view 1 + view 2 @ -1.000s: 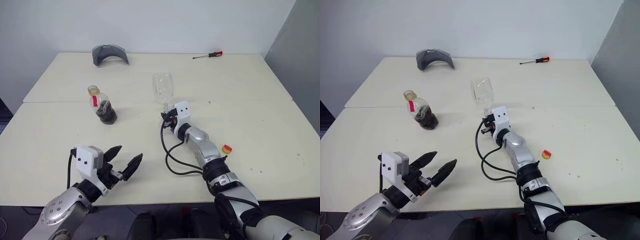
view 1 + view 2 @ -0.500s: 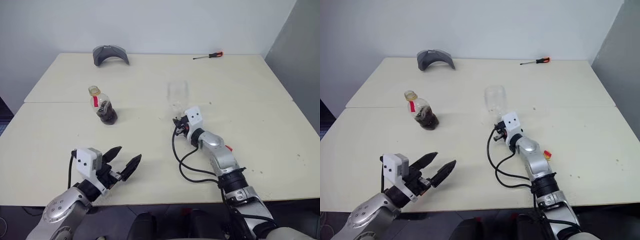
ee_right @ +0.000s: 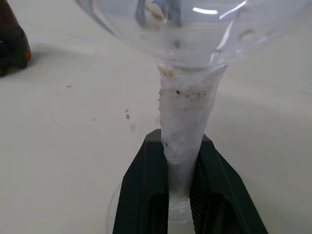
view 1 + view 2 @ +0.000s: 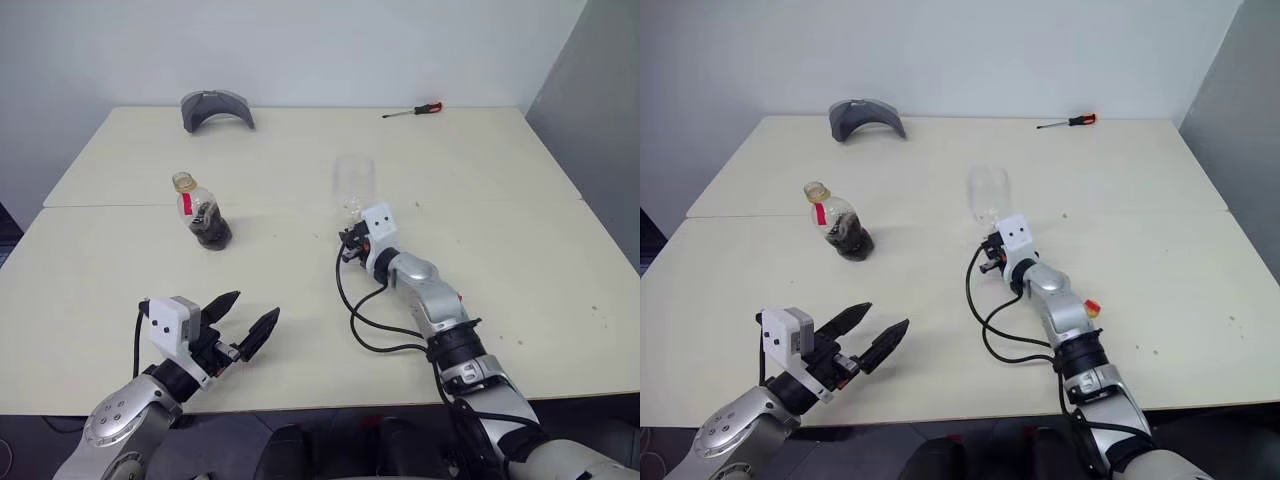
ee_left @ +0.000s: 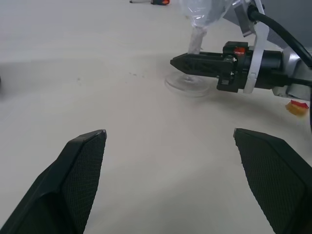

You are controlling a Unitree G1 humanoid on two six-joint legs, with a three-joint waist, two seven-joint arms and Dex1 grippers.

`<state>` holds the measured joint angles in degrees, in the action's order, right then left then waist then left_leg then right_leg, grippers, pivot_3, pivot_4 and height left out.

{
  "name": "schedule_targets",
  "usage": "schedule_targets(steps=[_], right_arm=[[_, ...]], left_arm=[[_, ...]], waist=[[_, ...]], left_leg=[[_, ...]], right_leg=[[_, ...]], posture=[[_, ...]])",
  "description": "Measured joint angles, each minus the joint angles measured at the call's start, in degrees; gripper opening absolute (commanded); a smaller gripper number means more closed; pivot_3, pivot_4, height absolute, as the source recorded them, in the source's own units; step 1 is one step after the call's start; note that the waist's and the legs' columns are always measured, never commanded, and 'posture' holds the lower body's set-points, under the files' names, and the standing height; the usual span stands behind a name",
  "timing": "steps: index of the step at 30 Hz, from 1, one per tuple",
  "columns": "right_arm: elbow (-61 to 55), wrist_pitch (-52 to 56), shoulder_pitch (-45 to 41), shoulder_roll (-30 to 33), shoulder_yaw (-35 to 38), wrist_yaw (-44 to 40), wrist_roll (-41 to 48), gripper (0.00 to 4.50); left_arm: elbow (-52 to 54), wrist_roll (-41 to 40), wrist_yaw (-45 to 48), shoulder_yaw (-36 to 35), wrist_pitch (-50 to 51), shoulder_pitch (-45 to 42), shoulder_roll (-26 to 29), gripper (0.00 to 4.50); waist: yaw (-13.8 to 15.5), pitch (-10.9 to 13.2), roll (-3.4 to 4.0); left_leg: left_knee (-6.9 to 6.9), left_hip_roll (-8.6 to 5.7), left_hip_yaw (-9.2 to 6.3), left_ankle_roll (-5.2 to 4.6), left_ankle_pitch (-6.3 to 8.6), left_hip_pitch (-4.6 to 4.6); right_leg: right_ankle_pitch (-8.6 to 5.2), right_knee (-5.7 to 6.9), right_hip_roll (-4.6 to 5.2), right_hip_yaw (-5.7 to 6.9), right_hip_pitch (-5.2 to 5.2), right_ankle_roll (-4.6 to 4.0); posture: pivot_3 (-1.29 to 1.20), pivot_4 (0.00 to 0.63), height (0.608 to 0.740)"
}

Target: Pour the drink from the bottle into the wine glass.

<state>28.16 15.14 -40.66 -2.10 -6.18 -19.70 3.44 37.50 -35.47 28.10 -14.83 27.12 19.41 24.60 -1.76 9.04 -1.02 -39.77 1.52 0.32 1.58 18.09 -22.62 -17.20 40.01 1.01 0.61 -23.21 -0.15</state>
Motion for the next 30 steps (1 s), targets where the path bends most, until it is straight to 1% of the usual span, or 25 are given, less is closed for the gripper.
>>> schedule_targets(steps=[5, 9, 13, 17, 25, 27, 28, 30], right_arm=[[6.6, -6.7, -4.9, -3.4, 0.7, 1.4, 0.0, 0.24], [11.2, -13.8, -5.6, -4.5, 0.6, 2.4, -0.2, 0.24], [16.7, -18.8, -5.7, -4.5, 0.3, 2.7, -2.1, 0.24], [20.4, -19.9, -5.6, -4.4, -0.9, 2.3, -4.0, 0.24], [20.6, -20.5, -5.6, -4.5, -1.9, 0.5, -4.5, 0.24], [20.9, -20.8, -5.5, -4.3, -1.8, 0.3, -4.4, 0.96], [20.9, -20.9, -5.5, -4.1, -1.7, -0.1, -4.4, 1.15], [20.9, -21.1, -5.5, -3.8, -1.6, -0.5, -4.3, 1.82]], left_arm=[[0.1, -0.1, -1.1, 0.0, 0.9, -1.4, 0.2, 4.5], [0.5, -0.5, -2.2, 0.0, 1.6, -1.6, 0.2, 4.5], [0.6, -0.7, -2.9, 0.0, 2.5, -2.4, 0.6, 4.5], [1.1, -1.0, -3.8, 0.0, 3.6, -3.7, 0.9, 4.5], [1.3, -1.7, -5.0, 0.7, 5.1, -6.5, 1.0, 4.5], [1.3, -1.7, -5.2, 0.9, 5.4, -7.1, 1.0, 4.5], [1.3, -1.8, -5.5, 0.9, 5.5, -7.3, 1.0, 4.5], [1.4, -1.9, -6.1, 0.9, 6.1, -7.6, 1.0, 4.5]], waist=[[0.0, 0.0, 0.0], [0.0, 0.0, 0.0], [0.0, 0.0, 0.0], [-0.1, 0.0, 0.01], [0.0, 0.0, 0.01], [0.0, 0.0, 0.01], [0.0, 0.0, 0.01], [0.0, 0.0, 0.01]], left_leg=[[0.02, 0.0, 0.0, 0.01, 0.0, -0.01], [0.01, -0.01, 0.0, 0.01, -0.01, -0.02], [0.02, 0.0, 0.01, 0.05, -0.03, -0.01], [0.02, 0.01, 0.01, 0.09, -0.05, -0.01], [0.01, 0.01, 0.0, 0.09, -0.05, -0.02], [0.01, 0.0, 0.0, 0.1, -0.05, -0.02], [0.01, 0.01, 0.0, 0.1, -0.05, -0.01], [0.02, 0.01, 0.0, 0.09, -0.05, -0.01]], right_leg=[[0.0, -0.02, 0.01, 0.0, 0.0, 0.0], [0.0, -0.02, 0.02, 0.0, 0.0, 0.0], [0.0, -0.02, 0.02, 0.0, 0.0, 0.0], [0.0, -0.01, 0.02, 0.0, 0.0, 0.0], [0.0, -0.02, 0.02, 0.0, 0.0, 0.0], [0.0, -0.02, 0.03, 0.0, 0.0, 0.0], [0.0, -0.01, 0.03, 0.0, 0.0, 0.0], [0.0, -0.01, 0.02, 0.0, 0.0, 0.0]], posture=[[0.0, 0.15, 0.74], [0.0, 0.15, 0.74], [0.0, 0.15, 0.74], [0.0, 0.15, 0.74], [0.0, 0.15, 0.74], [0.0, 0.15, 0.74], [0.0, 0.15, 0.74], [0.0, 0.15, 0.74]])
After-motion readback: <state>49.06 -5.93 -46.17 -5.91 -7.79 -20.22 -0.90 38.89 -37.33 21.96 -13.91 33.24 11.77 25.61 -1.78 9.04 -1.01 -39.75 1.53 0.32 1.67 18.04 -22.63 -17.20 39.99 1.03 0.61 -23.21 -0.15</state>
